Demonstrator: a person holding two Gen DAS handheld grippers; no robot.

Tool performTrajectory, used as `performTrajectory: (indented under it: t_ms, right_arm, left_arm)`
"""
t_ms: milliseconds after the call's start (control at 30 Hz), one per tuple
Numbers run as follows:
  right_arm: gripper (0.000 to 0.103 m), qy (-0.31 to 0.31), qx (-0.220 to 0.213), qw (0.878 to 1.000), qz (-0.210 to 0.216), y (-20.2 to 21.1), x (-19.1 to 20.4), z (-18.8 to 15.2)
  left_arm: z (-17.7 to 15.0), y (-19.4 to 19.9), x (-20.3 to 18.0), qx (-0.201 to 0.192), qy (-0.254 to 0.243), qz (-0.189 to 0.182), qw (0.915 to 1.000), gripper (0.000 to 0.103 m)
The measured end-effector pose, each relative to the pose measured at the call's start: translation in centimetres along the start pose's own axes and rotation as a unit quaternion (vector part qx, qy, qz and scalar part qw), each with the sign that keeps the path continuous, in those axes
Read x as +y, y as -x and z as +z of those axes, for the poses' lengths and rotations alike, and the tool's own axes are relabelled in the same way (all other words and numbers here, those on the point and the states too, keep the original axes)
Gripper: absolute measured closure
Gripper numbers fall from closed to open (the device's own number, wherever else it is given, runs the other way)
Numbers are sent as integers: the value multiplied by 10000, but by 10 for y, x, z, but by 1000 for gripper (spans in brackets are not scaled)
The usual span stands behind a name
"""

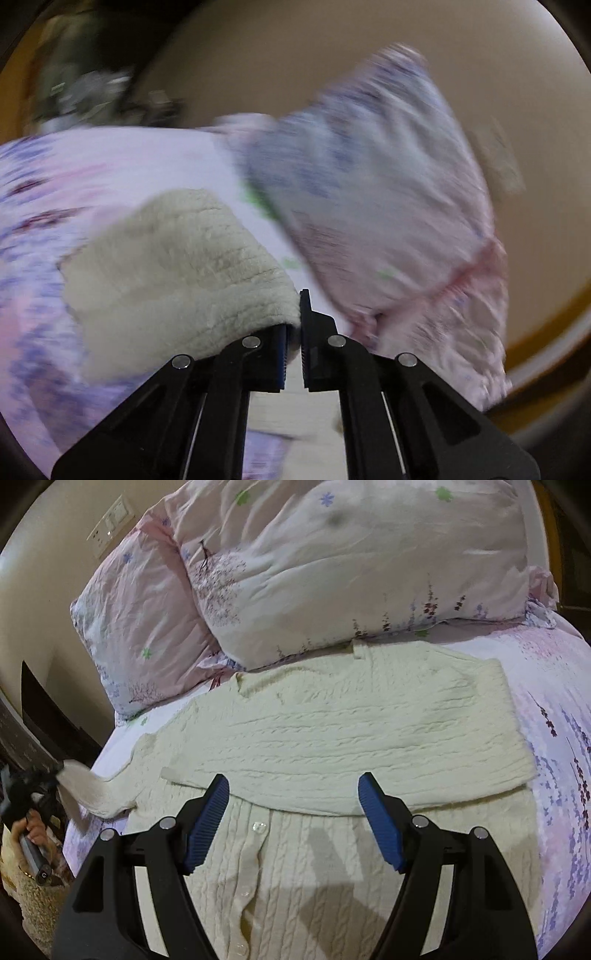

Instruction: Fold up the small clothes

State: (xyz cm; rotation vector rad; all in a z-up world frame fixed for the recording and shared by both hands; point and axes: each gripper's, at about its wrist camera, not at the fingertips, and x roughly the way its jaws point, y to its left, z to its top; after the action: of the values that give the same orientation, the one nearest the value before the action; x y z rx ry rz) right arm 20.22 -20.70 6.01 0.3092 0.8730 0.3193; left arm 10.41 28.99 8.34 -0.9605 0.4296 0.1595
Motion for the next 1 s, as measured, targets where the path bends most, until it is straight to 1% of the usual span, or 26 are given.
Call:
performTrajectory:
  t_ms: [33, 67, 100, 133, 233, 267, 333, 433, 467, 500, 533, 567, 600, 633, 667, 700, 767, 833, 867, 900, 933, 967, 1000]
  right_arm:
    - [31, -41, -10, 10000, -5, 1, -3, 0]
    - [31, -80, -18, 10000, -16, 2, -5, 0]
    - [31, -122, -19, 9999, -31, 3, -9, 0]
    - [31, -145, -17, 9999, -42, 4, -11, -1]
    - [31, -221, -22, 9997, -92, 7, -18, -1]
    - [31, -241, -26, 9996, -111, 8, -21, -2]
    - [31, -293, -48, 9994, -179, 10, -26, -3]
    - [31, -407, -33, 9987, -293, 10, -36, -4]
    - [31, -457, -13, 9984, -345, 10, -40, -4]
    - [31, -476, -4, 9982, -370, 11, -42, -4]
    - [31, -484, -2, 9980, -399, 11, -44, -3]
    - [31, -481, -11, 9979, -429, 13, -45, -2]
    - [31, -457, -44, 9979, -449, 16, -46, 0]
    - [31, -434, -77, 9980, -459, 18, -46, 2]
    - [31, -411, -108, 9980, -470, 20, -46, 5]
    - [31, -385, -142, 9981, -453, 21, -45, 9]
    - [31, -302, -159, 9988, -360, 21, -40, 15]
    - [32, -58, -106, 9998, -182, 16, -26, 23]
    - [34, 44, -83, 9999, -121, 14, -20, 25]
    - [37, 263, -22, 9996, -36, 8, -6, 27]
    - [39, 445, 26, 9990, 4, 3, 4, 28]
    - [40, 780, 97, 9969, 79, -4, 22, 28]
    - [42, 1042, 125, 9944, 125, -9, 34, 26]
  left_arm:
    - [-4, -5, -13, 39, -142, -80, 9999, 98]
    - [-17, -18, -40, 170, -468, -257, 9984, 98]
    - [-25, -24, -54, 267, -635, -350, 9970, 98]
    - [-39, -37, -77, 451, -874, -513, 9938, 98]
    - [-78, -68, -121, 947, -1328, -827, 9831, 98]
    - [-98, -82, -138, 1198, -1513, -938, 9767, 98]
    - [-136, -103, -159, 1612, -1825, -1072, 9640, 98]
    - [-194, -136, -183, 2350, -2278, -1154, 9379, 98]
    - [-215, -150, -190, 2650, -2423, -1133, 9264, 98]
    - [-226, -155, -192, 2822, -2522, -1124, 9188, 96]
    - [-233, -159, -194, 2911, -2598, -1090, 9143, 96]
    - [-239, -158, -193, 2979, -2652, -1088, 9105, 89]
    - [-239, -153, -191, 3076, -2681, -1194, 9051, 70]
    - [-237, -149, -188, 3107, -2669, -1258, 9035, 61]
    - [-230, -140, -183, 3066, -2605, -1358, 9054, 46]
    - [-221, -130, -176, 2961, -2537, -1429, 9097, 41]
    - [-197, -112, -160, 2764, -2428, -1507, 9176, 41]
    - [-175, -102, -142, 2559, -2237, -1384, 9302, 41]
    - [-159, -99, -124, 2409, -2081, -1207, 9403, 41]
    - [-150, -100, -118, 2355, -2012, -1091, 9445, 42]
    - [-140, -100, -102, 2286, -1869, -876, 9514, 42]
    - [-136, -102, -93, 2282, -1761, -741, 9547, 42]
    - [-135, -103, -87, 2296, -1704, -669, 9559, 44]
